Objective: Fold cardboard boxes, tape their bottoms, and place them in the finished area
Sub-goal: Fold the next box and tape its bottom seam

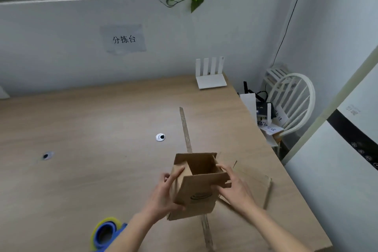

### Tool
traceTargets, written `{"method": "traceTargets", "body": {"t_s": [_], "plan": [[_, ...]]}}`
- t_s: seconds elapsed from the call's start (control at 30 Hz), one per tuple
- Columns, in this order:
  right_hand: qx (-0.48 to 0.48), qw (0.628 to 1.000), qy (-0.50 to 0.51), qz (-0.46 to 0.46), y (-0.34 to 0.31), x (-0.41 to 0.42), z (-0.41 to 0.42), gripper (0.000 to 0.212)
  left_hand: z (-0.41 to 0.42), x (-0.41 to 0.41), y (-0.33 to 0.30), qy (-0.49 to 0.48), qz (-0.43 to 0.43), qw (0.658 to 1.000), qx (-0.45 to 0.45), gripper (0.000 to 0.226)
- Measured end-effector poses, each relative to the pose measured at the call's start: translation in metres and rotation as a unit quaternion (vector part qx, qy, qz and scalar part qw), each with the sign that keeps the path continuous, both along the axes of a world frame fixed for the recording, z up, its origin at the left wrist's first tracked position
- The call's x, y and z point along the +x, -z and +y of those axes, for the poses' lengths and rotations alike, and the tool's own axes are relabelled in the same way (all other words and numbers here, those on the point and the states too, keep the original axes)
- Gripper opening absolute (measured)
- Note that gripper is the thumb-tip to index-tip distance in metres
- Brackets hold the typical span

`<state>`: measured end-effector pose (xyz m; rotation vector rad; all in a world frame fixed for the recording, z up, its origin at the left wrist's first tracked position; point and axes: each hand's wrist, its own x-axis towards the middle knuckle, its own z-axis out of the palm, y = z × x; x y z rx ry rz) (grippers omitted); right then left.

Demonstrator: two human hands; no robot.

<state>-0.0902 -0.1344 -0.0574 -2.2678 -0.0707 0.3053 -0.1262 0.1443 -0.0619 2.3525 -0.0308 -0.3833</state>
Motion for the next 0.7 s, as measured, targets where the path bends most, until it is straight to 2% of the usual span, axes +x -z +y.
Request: {"method": "traceTargets", "body": {"t_s": [0.13,0.3,0.4,0.5,0.57,0.63,0.7], "plan": [[-0.016,0.999,-0.051,-0.004,0.018,-0.059,0.042,0.066,0.035,-0.061,0.02,-0.017,0.004,1.0,-0.001,0.105],[-0.038,0.994,-0.101,-0.013,0.04,-0.109,0.076,0.041,0.062,-0.117,0.049,-0.023,-0.011,0.999,-0.032,0.092],[-0.025,0.992,-0.122,0.007,0.041,-0.124,0.09,0.028,0.07,-0.14,0.061,-0.055,-0.011,0.995,-0.085,0.087],[-0.023,0.995,-0.098,-0.002,0.036,-0.127,0.099,0.043,0.079,-0.158,0.069,-0.119,-0.009,0.986,-0.119,0.064],[-0.035,0.997,-0.067,-0.013,0.033,-0.125,0.106,0.059,0.084,-0.164,0.069,-0.145,-0.028,0.983,-0.11,0.058],[-0.039,0.997,-0.056,-0.018,0.032,-0.123,0.112,0.079,0.084,-0.163,0.064,-0.181,-0.046,0.977,-0.099,0.066],[-0.045,0.997,-0.053,-0.025,0.033,-0.12,0.115,0.092,0.079,-0.159,0.055,-0.22,-0.05,0.968,-0.108,0.085]]}}
